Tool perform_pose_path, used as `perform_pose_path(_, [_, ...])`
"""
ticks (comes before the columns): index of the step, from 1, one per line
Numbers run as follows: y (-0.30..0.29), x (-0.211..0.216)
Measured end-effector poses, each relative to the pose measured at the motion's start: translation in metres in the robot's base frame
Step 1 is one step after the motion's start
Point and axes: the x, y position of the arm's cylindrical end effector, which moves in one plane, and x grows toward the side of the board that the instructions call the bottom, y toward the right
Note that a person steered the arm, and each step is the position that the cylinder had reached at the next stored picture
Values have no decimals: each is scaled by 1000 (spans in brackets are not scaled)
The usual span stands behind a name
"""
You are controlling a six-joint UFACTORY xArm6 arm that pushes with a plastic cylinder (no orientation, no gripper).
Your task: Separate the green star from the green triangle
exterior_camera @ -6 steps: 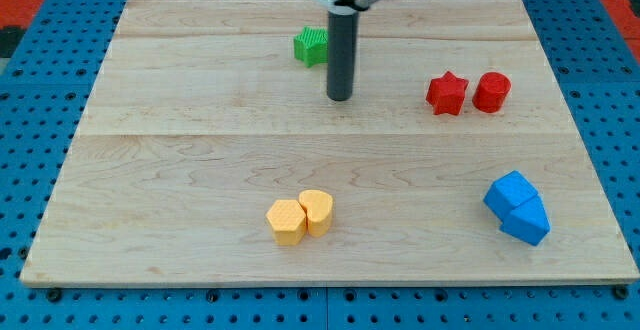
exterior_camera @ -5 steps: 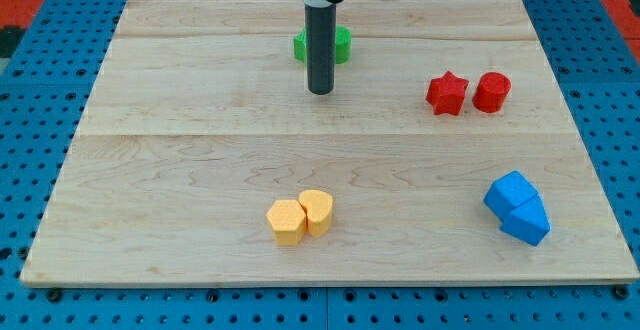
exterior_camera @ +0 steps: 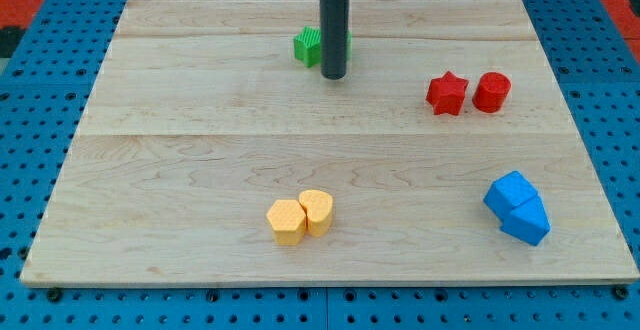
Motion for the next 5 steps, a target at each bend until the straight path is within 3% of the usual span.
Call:
perform_pose_path(1, [72,-23])
perform_pose_path(2, [75,-73])
perform_pose_path(4, [-106,-25])
perform_pose_path(5, [-109,-30])
